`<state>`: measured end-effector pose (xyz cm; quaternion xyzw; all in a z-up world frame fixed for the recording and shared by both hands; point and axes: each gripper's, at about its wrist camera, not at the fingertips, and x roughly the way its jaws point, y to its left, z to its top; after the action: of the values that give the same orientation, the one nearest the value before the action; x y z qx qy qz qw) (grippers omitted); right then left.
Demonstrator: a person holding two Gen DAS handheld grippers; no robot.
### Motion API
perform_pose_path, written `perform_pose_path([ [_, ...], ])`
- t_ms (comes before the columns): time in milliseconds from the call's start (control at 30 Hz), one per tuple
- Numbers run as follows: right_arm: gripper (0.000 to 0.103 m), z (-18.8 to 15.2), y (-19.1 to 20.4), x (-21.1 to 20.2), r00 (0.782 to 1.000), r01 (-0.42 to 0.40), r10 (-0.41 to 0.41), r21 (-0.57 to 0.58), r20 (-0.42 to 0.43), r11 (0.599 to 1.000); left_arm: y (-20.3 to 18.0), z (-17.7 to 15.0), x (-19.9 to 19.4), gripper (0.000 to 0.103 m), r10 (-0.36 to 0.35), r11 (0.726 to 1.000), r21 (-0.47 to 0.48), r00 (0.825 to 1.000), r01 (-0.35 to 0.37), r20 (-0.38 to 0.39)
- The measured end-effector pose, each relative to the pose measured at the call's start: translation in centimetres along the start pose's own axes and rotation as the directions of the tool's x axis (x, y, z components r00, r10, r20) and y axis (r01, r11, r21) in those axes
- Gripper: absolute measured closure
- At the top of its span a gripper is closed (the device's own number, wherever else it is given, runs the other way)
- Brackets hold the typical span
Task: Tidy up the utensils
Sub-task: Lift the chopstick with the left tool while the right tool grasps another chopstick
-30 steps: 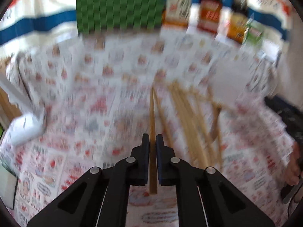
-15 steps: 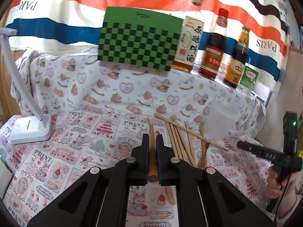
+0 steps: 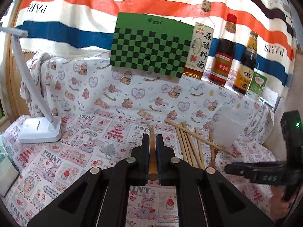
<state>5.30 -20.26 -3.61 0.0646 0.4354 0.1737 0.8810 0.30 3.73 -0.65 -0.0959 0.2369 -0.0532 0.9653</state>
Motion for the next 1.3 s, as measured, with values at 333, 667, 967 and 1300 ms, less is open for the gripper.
perform_pose_path([
  [333,0.088,-0.6,3.1,2.2,0.99,-0.085,0.083,-0.015,-0.112,0.996,0.9,0.3,-0.4,0.097,0.015,0.998,-0.054,1.0,-0.014,0.015],
  [667,0.094,-1.4,4.6,4.0,0.987,0.07,-0.082,-0.089,-0.14,0.994,1.1,0.3,0.1,0.097,0.018,0.998,-0.058,1.0,-0.018,-0.008],
  [967,0.097,-0.9,3.8,-1.2,0.994,0.096,-0.092,-0.069,0.05,0.993,1.2,0.3,0.1,0.097,0.012,0.997,-0.07,1.0,-0.012,-0.004],
  [1300,0.098,1.7,3.2,-9.6,0.956,0.087,-0.069,-0.05,0.286,0.995,1.3,0.3,-0.4,0.097,0.006,0.997,-0.073,1.0,-0.004,0.018],
])
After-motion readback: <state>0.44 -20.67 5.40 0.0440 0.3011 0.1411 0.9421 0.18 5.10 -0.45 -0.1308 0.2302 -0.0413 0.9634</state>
